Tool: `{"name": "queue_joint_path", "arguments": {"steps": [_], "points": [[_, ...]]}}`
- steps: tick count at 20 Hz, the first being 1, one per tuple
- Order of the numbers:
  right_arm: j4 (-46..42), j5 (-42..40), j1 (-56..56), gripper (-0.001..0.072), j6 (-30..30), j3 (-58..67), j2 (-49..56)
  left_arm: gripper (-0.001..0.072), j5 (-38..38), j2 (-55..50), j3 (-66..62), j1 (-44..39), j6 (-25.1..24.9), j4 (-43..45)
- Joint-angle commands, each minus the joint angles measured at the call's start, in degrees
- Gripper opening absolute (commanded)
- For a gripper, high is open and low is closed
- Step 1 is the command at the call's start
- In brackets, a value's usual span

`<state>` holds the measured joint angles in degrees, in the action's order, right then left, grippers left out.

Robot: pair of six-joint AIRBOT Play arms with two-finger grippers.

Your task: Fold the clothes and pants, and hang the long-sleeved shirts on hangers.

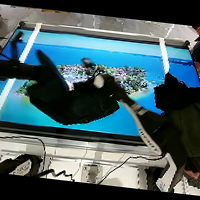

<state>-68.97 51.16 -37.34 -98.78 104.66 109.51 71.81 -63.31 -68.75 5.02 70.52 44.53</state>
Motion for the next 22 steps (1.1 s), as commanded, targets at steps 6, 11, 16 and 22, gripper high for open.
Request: {"name": "queue_joint_path", "arguments": {"steps": [6,11,16,22], "points": [[-4.37,13.09,24.02,0.0032,-0.09,0.09,-7.74,0.0145,-31.71,-16.98,-0.04,-29.07,2.71,-17.66],[-5.62,15.08,31.85,0.0032,7.54,0.04,-8.20,0.0700,-40.74,-20.00,-0.09,-35.87,-0.15,-24.00],[-2.03,24.72,39.01,0.0030,25.22,-0.13,-8.02,0.0483,-36.85,-18.95,-0.09,-31.56,-7.80,-16.22],[32.17,29.03,44.37,0.0250,47.12,-10.71,-8.02,0.0014,-12.33,-18.78,-0.04,-22.40,-7.98,9.90]]}}
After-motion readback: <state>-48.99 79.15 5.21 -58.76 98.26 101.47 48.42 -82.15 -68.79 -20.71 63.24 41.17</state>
